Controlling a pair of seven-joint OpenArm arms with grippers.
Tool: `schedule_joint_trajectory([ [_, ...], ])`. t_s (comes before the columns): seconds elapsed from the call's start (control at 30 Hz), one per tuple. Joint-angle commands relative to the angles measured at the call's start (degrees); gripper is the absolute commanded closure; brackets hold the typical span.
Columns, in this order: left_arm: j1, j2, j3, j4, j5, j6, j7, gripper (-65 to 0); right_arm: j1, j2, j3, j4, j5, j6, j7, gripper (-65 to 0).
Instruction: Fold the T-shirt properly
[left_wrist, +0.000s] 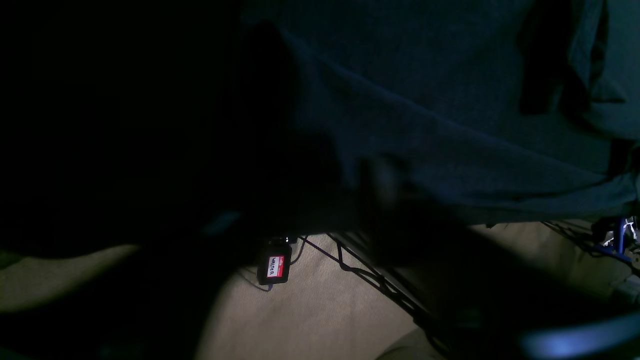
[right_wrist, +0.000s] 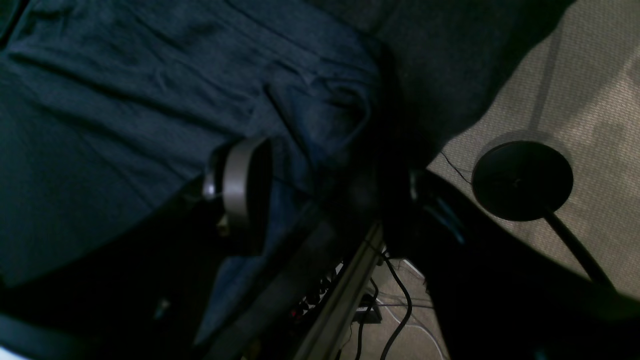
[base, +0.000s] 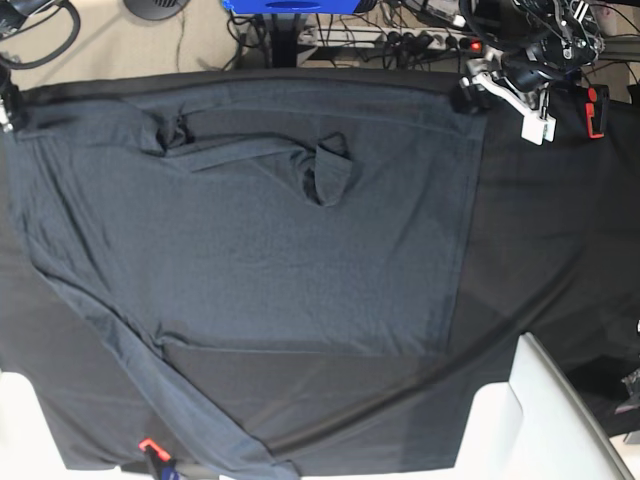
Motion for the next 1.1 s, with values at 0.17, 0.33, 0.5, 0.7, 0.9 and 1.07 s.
schedule_joint_trajectory([
  [0.17,0.3,-1.4,-0.4,1.2,-0.8,-0.3,-0.7,-64.2,0.0,1.1,0.3,1.5,0.7,0.3,1.0,-34.1],
  [0.33,0.1,-4.0,-5.2,1.0,-0.8,-0.3,-0.8,-65.0,0.0,1.3,0.4,1.6,0.7,0.3,1.1,-34.1],
  [0.5,0.5,-6.8,-9.0,0.8,-0.8,-0.3,-2.4,-65.0,-0.1,1.6,0.4,2.6,0.7,0.3,1.4,-34.1],
  [0.7,5.0,-7.4,-8.7,2.0,-1.0,-0.3,-11.8,-65.0,-2.4,1.7,-0.2,11.8,0.6,-1.5,6.2,-34.1],
  [0.9,7.5,-6.5,-8.9,5.4,-1.3,-0.3,-16.0,-65.0,0.3,12.2,-9.7,9.8,0.6,-2.4,6.8,-34.2],
  [1.07,7.0,-5.4,-8.9,5.5,-1.4,-0.3,-15.9,-49.0,9.8,25.7,-31.8,-8.7,0.6,-2.4,16.3,-34.2],
])
